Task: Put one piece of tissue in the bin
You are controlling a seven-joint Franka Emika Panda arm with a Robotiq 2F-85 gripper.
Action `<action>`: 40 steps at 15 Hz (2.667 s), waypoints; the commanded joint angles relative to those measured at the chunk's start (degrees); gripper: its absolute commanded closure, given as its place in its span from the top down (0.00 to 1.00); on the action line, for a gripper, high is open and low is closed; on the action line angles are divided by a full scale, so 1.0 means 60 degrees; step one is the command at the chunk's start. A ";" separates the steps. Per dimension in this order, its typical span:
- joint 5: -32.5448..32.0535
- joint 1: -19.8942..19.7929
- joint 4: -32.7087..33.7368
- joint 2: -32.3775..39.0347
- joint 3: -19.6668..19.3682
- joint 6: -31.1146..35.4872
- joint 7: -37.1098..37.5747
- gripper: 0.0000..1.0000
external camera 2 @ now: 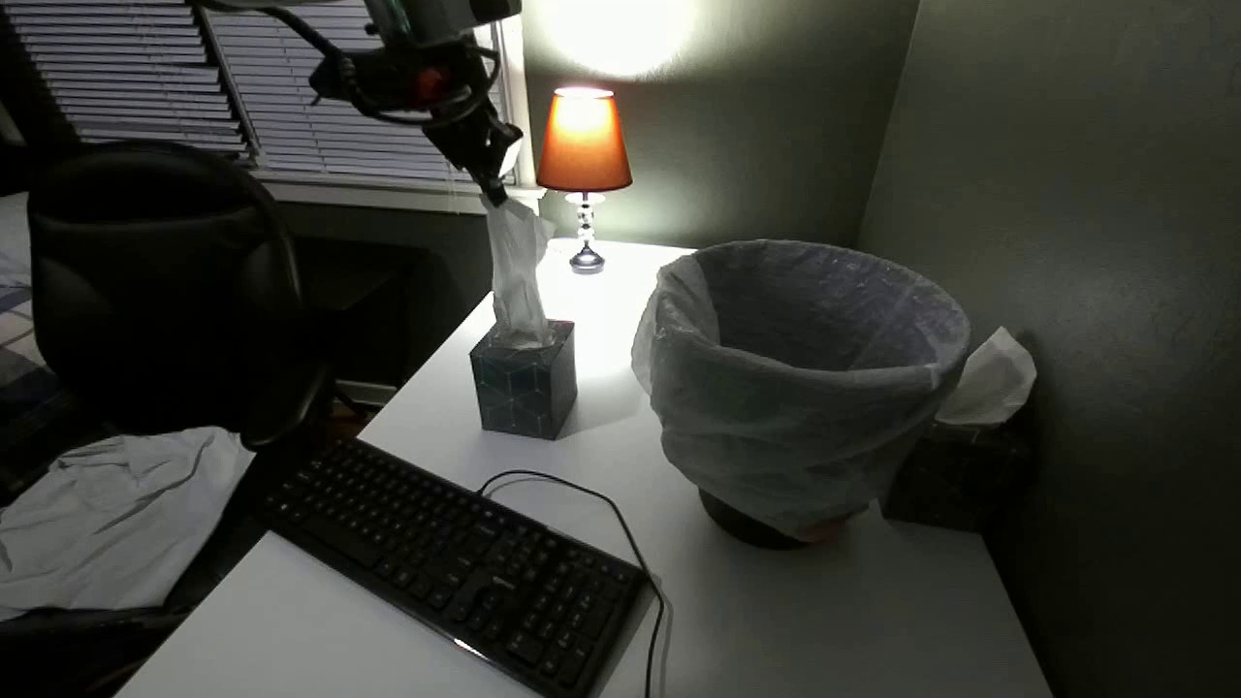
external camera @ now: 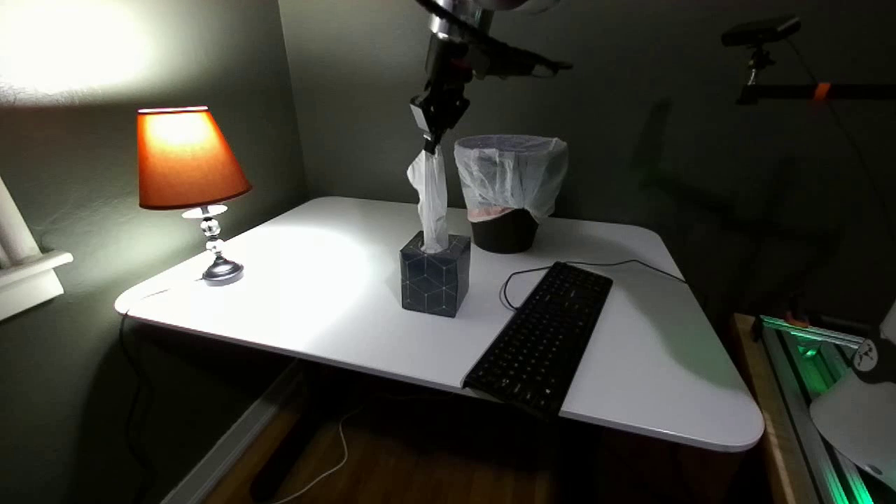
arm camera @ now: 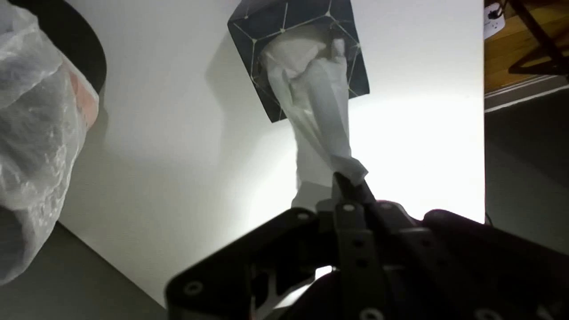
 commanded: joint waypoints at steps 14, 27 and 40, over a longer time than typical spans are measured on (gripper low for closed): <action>-0.1913 -0.0391 -0.1139 -0.3169 0.0667 0.0110 0.1120 0.00; -0.4271 -0.3181 -0.1104 -0.3805 0.1030 0.1948 0.6276 0.00; -0.6059 -0.3743 -0.0593 -0.3206 0.0589 0.1351 0.9661 0.00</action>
